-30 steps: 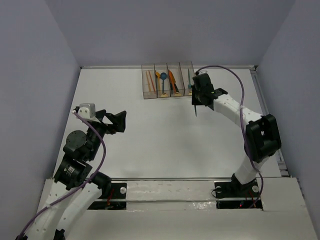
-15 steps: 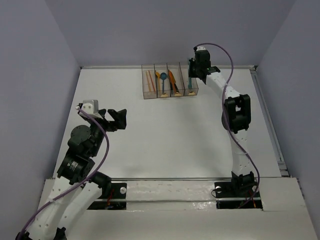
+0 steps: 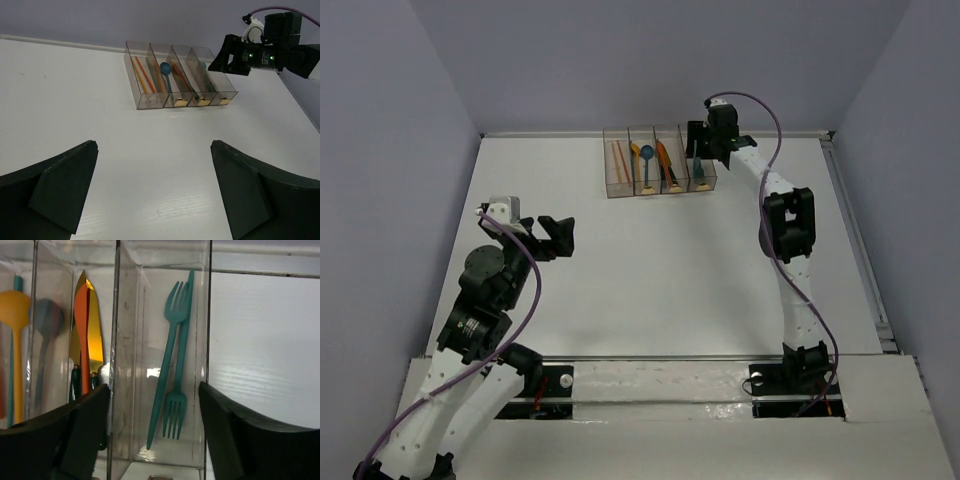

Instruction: Sort the eating utensils into containers

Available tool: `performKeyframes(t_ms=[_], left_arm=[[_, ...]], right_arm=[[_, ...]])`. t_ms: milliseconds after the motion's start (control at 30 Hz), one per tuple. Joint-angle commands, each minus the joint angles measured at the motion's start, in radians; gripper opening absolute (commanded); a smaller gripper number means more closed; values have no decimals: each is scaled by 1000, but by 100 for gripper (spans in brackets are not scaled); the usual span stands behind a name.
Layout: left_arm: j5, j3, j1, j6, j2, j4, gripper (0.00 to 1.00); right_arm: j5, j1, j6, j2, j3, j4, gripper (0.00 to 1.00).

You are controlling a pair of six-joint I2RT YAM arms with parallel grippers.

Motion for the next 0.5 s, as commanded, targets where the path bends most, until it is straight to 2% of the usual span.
performKeyframes(t_ms=[0, 133, 167, 200, 233, 300, 333, 367, 400, 433, 467], left_arm=[[19, -2, 8, 10, 11, 47, 99], [17, -2, 26, 10, 9, 47, 99], [14, -4, 26, 10, 8, 45, 99], [8, -4, 26, 10, 6, 44, 99], [-4, -4, 26, 8, 3, 44, 99], [-3, -5, 26, 10, 3, 45, 99], [3, -4, 26, 11, 5, 45, 99], [9, -4, 26, 16, 8, 47, 99], [17, -2, 26, 16, 14, 45, 99], [23, 1, 26, 17, 14, 45, 99], [29, 4, 26, 17, 17, 42, 99]], right_arm=[[-50, 5, -3, -116, -21, 27, 85], [-89, 5, 38, -231, -83, 56, 90], [-78, 5, 52, -310, -114, 73, 93], [-66, 5, 69, -364, -220, 99, 100], [-66, 5, 84, -491, -297, 188, 100], [-92, 5, 104, -634, -468, 283, 100], [-111, 5, 132, -704, -636, 326, 100], [-145, 5, 149, -776, -719, 406, 100], [-177, 5, 179, -923, -890, 481, 100], [-178, 5, 180, -999, -892, 482, 100], [-200, 5, 210, -1076, -1062, 513, 100]])
